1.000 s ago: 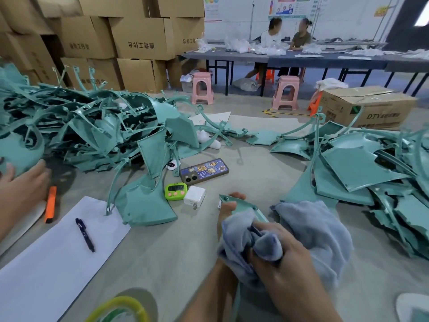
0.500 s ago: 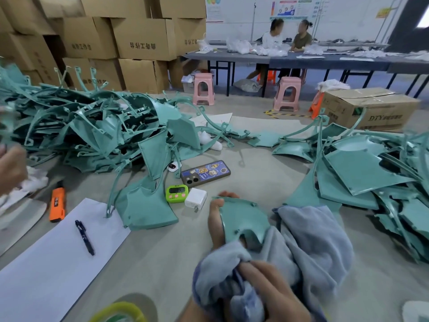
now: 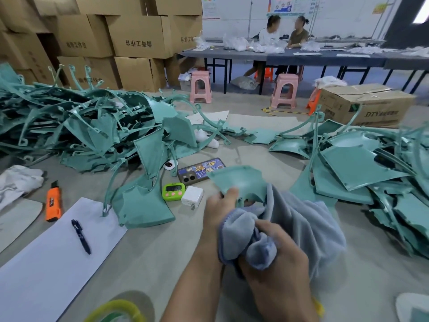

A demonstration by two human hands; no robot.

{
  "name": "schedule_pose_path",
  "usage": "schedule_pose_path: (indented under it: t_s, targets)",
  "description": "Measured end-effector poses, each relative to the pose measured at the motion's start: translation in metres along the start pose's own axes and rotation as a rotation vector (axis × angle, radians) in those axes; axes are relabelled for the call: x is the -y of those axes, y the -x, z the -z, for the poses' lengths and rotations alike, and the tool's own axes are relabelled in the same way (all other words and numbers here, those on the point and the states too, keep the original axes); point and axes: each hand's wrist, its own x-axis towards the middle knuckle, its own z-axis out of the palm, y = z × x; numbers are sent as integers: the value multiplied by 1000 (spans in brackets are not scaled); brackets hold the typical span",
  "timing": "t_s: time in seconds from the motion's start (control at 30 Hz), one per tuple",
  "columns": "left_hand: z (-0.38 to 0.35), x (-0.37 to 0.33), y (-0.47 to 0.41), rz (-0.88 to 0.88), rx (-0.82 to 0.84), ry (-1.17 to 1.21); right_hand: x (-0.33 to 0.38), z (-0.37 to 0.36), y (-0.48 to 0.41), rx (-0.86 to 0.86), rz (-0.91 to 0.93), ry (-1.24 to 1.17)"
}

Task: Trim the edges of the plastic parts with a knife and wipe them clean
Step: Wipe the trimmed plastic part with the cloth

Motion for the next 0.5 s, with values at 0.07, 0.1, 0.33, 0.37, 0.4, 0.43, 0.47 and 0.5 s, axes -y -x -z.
schedule_pose_path:
  t_s: [0.07, 0.1, 0.33, 0.37, 0.4, 0.43, 0.47, 0.5]
  targets:
    - [1, -6, -6, 57, -146, 76, 4, 1, 13, -86, -40, -39]
    - [1, -7, -10, 88, -166, 239, -1, -2, 20, -65, 15, -8]
    - [3, 18, -6, 187, -249, 874, -17, 24, 41, -57, 29, 59]
    - [7, 20, -5, 185, -269, 918, -19, 31, 37, -38, -17, 29]
    - [11, 21, -6, 179, -294, 947, -26, 40, 33, -42, -124, 12]
    - [16, 22, -8, 170, -327, 952, -35, 47, 28, -29, -275, 8]
    - [23, 21, -12, 156, -353, 949, -48, 55, 24, -32, -411, 39]
    - [31, 19, -16, 132, -350, 929, -57, 64, 21, -63, -507, 65]
